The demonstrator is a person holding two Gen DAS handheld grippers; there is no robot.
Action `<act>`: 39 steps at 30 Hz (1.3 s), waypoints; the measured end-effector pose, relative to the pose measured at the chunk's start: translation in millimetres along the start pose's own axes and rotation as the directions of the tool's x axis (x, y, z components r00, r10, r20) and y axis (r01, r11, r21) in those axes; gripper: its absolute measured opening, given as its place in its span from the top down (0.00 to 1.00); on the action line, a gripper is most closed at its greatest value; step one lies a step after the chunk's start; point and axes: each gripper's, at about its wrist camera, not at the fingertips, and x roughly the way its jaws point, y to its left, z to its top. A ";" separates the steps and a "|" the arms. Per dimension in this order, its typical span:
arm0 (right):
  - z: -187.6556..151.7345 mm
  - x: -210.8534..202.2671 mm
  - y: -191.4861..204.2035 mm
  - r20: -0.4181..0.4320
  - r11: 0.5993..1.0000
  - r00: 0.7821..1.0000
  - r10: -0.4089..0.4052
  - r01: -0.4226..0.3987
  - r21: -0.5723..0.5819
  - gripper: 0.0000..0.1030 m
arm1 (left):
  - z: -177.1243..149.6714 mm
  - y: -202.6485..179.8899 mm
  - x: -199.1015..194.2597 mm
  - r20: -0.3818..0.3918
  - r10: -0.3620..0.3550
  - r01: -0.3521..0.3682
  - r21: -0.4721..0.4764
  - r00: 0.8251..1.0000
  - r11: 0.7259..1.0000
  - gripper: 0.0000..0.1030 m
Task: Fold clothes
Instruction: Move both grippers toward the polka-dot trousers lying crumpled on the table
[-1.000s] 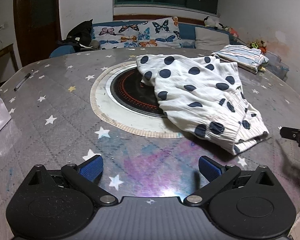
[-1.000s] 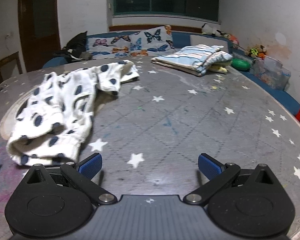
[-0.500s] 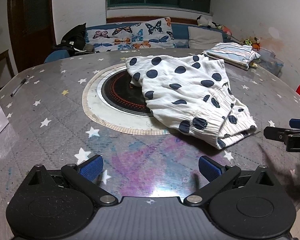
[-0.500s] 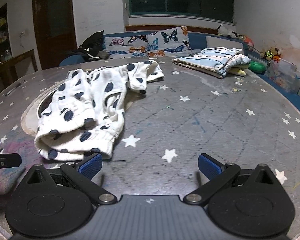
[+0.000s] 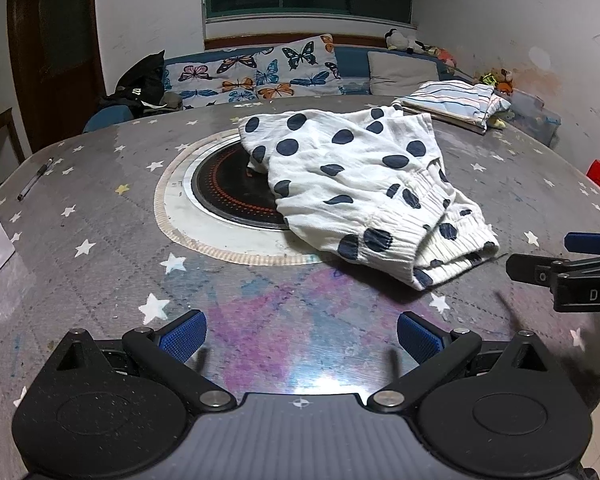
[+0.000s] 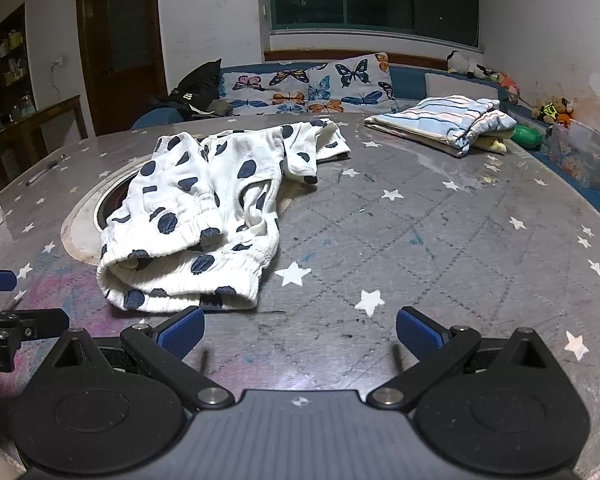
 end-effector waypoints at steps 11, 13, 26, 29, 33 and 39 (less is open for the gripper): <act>-1.9 -1.1 3.5 0.001 1.000 1.000 0.012 -0.012 -0.004 0.00 | -1.1 -10.9 -2.9 0.004 -0.008 0.007 0.026 1.000 1.000 0.00; -2.4 -1.0 4.0 0.001 1.000 1.000 0.014 -0.014 -0.005 0.00 | -1.1 -12.4 -3.1 0.004 -0.009 0.008 0.030 1.000 1.000 0.00; -2.4 1.6 9.4 -0.003 1.000 1.000 0.025 -0.025 -0.019 0.00 | 0.6 -16.0 -2.0 0.001 -0.016 0.016 0.038 1.000 0.999 0.00; -1.9 2.1 10.2 -0.002 0.999 1.000 0.026 -0.026 -0.020 0.00 | 1.4 -15.9 -1.9 0.002 -0.017 0.017 0.037 1.000 0.999 0.00; -0.7 3.3 11.9 -0.003 0.999 1.000 0.029 -0.029 -0.026 0.00 | 2.8 -16.3 -1.0 0.002 -0.018 0.018 0.037 1.000 0.999 0.00; 2.3 6.0 14.6 -0.004 0.999 0.999 0.035 -0.035 -0.034 0.00 | 5.6 -16.4 0.5 0.004 -0.021 0.021 0.039 1.000 0.999 0.00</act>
